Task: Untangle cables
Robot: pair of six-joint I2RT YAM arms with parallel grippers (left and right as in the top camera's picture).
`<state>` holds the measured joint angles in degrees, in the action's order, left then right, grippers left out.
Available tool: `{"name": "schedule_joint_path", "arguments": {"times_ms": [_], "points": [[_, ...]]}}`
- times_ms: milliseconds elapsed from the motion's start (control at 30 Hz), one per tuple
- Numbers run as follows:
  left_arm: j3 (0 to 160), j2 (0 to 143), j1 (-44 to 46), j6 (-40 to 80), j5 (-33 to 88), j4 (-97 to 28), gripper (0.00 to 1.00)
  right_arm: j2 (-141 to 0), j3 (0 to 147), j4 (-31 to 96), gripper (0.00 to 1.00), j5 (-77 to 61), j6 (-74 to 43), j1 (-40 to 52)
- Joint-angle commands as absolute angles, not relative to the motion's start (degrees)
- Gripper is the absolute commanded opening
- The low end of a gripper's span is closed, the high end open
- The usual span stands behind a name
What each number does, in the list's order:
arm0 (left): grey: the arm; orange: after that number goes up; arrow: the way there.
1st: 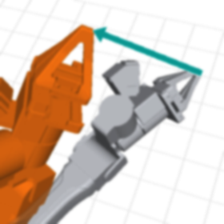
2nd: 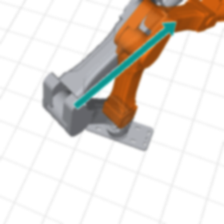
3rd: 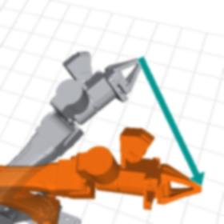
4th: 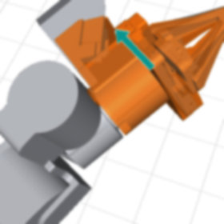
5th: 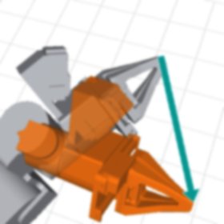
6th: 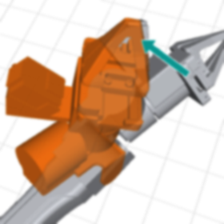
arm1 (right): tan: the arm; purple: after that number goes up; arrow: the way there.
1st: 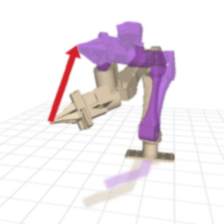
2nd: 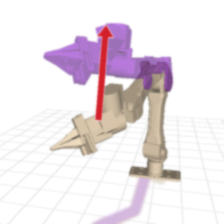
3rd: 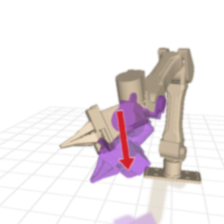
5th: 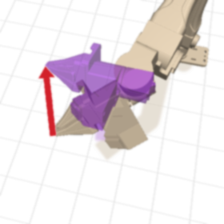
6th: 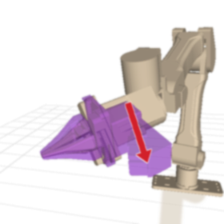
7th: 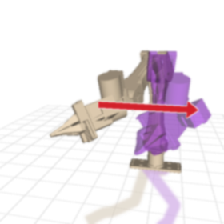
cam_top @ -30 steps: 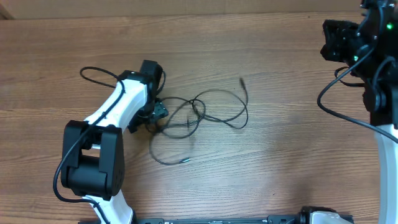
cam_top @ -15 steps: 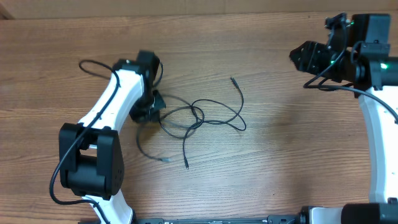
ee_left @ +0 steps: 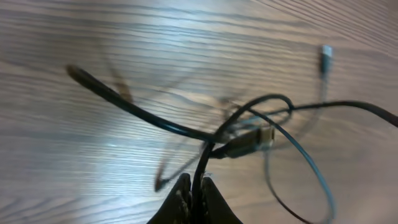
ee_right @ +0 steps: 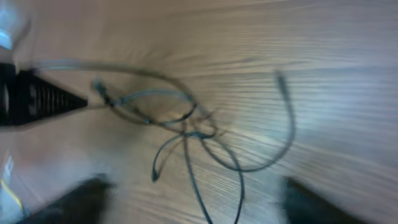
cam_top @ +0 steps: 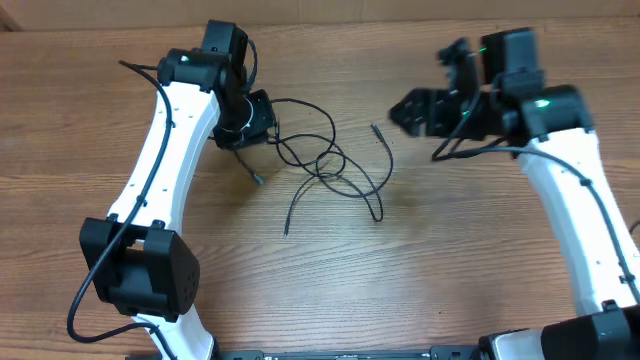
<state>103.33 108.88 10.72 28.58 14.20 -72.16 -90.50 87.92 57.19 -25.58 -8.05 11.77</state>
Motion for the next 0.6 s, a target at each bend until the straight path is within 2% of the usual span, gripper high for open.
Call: {"name": "schedule_joint_path", "arguments": {"times_ms": [0, 167, 267, 500, 567], "points": [[106.8, 107.3, 10.6, 24.0, 23.0, -72.5, 0.04, -90.3, 83.4, 53.5, 1.00, -26.2, -10.6, 16.3], [108.4, 107.0, 10.6, 24.7, 24.0, -73.4, 0.04, -90.3, 78.0, 47.0, 1.00, -26.3, -21.1, 21.8], [109.2, 107.0, 10.4, 31.2, 24.1, -73.5, 0.04, -90.4, 76.5, 43.9, 0.98, -26.2, -27.1, 24.8], [109.9, 106.9, 10.5, 40.7, 33.6, -73.3, 0.04, -91.4, 76.1, 41.4, 1.00, -8.0, -51.4, 30.2], [110.0, 106.5, 10.5, 41.9, 35.3, -73.3, 0.04, -92.7, 76.1, 40.8, 1.00, -5.3, -54.8, 31.2]]}}
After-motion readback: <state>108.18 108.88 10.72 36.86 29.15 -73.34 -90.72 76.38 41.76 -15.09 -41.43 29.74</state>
